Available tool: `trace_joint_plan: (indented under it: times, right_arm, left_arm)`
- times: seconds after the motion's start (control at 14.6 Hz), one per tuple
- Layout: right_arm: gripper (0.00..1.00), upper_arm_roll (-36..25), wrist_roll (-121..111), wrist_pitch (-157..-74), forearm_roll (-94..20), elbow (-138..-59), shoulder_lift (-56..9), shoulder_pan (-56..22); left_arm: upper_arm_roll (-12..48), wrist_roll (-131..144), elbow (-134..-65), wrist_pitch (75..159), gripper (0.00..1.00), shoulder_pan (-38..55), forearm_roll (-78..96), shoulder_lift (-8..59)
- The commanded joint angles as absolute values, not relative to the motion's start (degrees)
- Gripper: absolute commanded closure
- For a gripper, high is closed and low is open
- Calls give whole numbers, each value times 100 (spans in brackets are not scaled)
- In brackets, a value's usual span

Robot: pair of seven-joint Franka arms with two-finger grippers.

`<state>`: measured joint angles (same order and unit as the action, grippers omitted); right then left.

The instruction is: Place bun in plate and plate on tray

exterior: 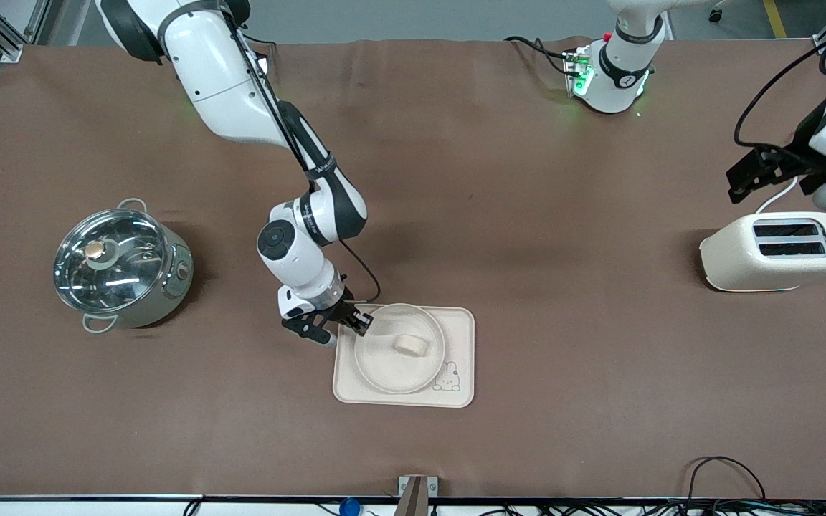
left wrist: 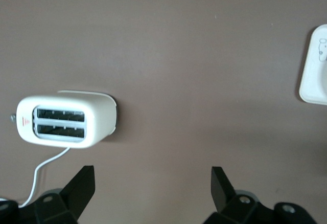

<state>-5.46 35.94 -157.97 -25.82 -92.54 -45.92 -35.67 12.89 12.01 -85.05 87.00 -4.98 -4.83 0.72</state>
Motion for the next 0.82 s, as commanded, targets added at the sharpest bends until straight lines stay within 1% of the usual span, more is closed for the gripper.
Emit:
trace_joint_plan:
  times: [0.0,0.07,0.14,0.21,0.41,0.55,0.69,0.76]
  right_arm:
    - [23,-527,3682,-15847,-2680,-9167,-4658,-3551]
    - [7,-527,3691,-15847,-2724,-9167,-4623,-3568]
    - [0,-527,3683,-15847,-2759,-9167,-4588,-3577]
    - [0,-527,3622,-15829,-2751,-9167,-4510,-3577]
    - [0,-562,3577,-15585,-2725,-9228,-3975,-3516]
    - [0,-754,3568,-14849,-2663,-9229,-3614,-3437]
    - [0,-1150,3577,-13813,-2471,-9229,-3140,-3437]
    - [0,-1343,3577,-13268,-2183,-9229,-2877,-3437]
  left_arm:
    - [678,906,-9271,8728,0,-97,-133,-605]
    - [581,810,-9342,8728,0,-88,-62,-667]
    - [545,739,-9438,8719,0,-70,-53,-711]
    - [554,730,-9492,8727,0,-96,-35,-755]
    - [571,721,-9431,8719,0,-79,-35,-677]
    - [606,721,-9431,8719,0,-70,-35,-668]
    - [615,721,-9413,8719,0,-62,-35,-659]
    - [624,721,-9387,8719,0,-53,-44,-650]
